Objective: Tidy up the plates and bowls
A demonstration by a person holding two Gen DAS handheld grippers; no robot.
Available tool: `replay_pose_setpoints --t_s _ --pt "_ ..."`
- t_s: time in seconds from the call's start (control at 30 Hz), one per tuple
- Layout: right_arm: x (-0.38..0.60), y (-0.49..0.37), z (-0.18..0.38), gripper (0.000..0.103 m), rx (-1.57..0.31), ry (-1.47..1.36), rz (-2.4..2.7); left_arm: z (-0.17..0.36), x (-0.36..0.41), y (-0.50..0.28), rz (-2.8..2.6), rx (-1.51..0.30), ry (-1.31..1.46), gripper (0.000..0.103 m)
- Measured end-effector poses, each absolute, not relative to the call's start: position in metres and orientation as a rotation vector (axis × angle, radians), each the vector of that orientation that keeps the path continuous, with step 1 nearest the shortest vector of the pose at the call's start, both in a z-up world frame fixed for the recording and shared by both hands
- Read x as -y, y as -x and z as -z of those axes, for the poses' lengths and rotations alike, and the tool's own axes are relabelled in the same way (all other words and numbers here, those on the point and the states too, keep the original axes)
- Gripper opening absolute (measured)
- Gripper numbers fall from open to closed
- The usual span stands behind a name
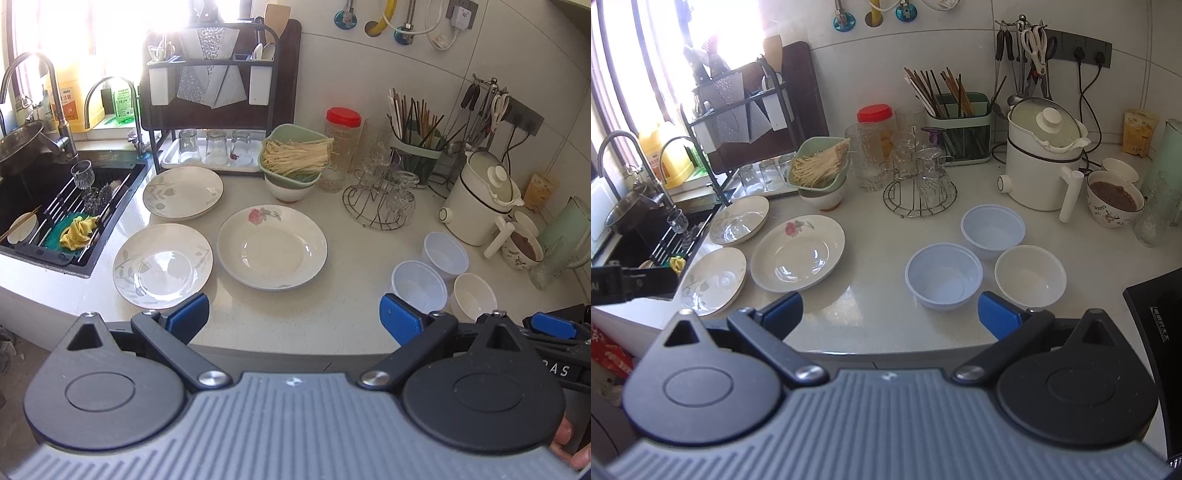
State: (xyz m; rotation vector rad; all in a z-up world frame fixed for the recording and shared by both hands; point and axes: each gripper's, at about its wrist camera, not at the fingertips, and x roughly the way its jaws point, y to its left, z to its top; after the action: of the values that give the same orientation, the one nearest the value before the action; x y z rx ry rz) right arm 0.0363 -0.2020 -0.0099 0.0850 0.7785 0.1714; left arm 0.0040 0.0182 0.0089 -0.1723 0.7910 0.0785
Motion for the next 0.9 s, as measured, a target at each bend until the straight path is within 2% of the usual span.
replay_pose_setpoints --t_s 0.9 --pt "0.201 -0.045 0.011 0.103 -0.787 -0.090 -0.123 0.003 -0.025 -0.032 -0.027 -0.852 0.183 0.100"
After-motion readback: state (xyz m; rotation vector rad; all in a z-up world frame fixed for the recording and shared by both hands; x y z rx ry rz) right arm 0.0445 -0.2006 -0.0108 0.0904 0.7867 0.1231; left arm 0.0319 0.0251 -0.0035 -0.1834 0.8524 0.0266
